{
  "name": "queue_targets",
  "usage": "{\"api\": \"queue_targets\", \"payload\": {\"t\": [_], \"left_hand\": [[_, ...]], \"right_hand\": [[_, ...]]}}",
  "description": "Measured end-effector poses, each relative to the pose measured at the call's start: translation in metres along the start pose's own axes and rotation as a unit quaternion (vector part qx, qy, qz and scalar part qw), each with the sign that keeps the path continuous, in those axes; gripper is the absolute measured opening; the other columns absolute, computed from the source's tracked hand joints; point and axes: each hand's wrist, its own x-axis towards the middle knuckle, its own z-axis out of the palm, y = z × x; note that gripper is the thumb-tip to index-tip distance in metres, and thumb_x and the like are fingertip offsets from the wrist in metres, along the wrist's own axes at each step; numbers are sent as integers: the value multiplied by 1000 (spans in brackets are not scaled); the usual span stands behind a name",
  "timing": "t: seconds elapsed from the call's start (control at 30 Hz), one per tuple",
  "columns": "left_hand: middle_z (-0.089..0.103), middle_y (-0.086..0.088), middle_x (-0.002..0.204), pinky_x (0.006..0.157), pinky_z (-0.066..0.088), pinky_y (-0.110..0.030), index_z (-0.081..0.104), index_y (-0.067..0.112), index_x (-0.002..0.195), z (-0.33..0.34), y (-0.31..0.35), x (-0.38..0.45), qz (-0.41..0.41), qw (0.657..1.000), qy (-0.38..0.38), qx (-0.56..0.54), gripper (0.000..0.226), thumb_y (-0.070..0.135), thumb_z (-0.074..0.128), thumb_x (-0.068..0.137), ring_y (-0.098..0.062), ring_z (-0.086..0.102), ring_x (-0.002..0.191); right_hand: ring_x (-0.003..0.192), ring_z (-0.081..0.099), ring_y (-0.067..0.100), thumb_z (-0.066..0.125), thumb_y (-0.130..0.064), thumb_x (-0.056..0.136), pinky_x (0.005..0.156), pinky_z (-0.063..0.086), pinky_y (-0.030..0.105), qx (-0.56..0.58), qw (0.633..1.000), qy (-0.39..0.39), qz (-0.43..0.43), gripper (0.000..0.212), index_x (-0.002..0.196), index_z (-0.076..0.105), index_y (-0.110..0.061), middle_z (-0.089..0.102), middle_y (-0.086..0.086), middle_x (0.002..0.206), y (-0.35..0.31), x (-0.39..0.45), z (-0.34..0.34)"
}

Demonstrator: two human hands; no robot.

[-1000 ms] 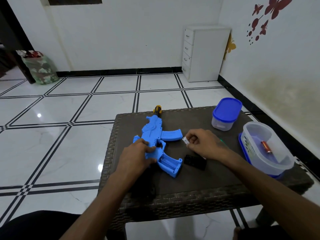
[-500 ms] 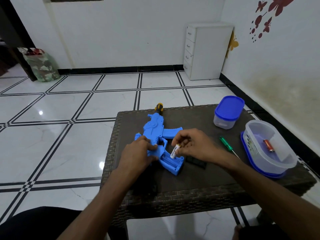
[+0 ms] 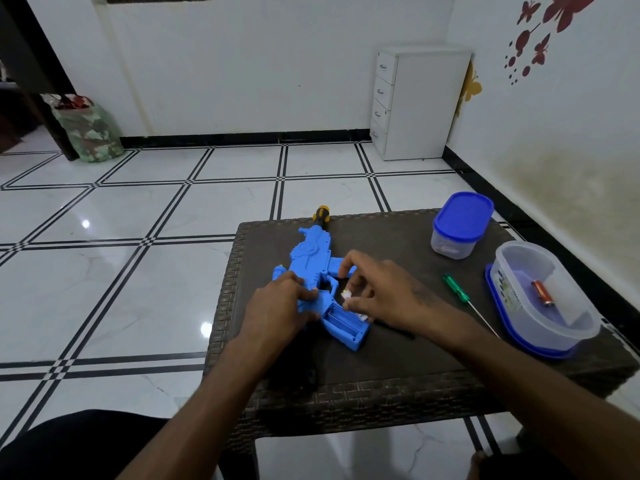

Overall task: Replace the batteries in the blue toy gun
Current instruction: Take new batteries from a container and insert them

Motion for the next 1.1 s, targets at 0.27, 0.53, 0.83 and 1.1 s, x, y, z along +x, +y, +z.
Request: {"api": "queue_targets", "payload": {"t": [0.27,0.53,0.83,1.1], "left_hand": [[47,11,141,97,43,-34,59,37,129,0,0,0,-2,1000,-7,-9,47,44,69,84,-12,48,125],[46,9,142,97,43,-34,59,37,130,0,0,0,-1,1000,-7,-9,47,44,69,84,-12,48,126],[46,9,142,98,42,-35,59,37,130,3,-1,-1,-1,1000,-8,-9,46,43,68,85,-15,48,125],[46,8,140,97,41,-33,58,36,131,4,0,-2,-1,1000,-7,-14,43,40,65,88,-14,46,126]], "right_hand": [[83,61,0,77,-19,83,70,45,15,-164,982,-87,-23,23,105,76,-22,74,-8,100,-8,4,7],[87,65,1,74,-13,85,81,53,21,-158,977,-144,-10,28,113,75,-18,75,-6,107,-12,3,3],[98,60,11,74,-11,83,85,51,31,-212,967,-129,-55,27,107,70,-22,68,-9,104,-4,5,12],[78,46,14,71,-26,81,67,45,36,-171,981,-28,-85,31,90,42,-27,46,-12,79,0,13,29]]}}
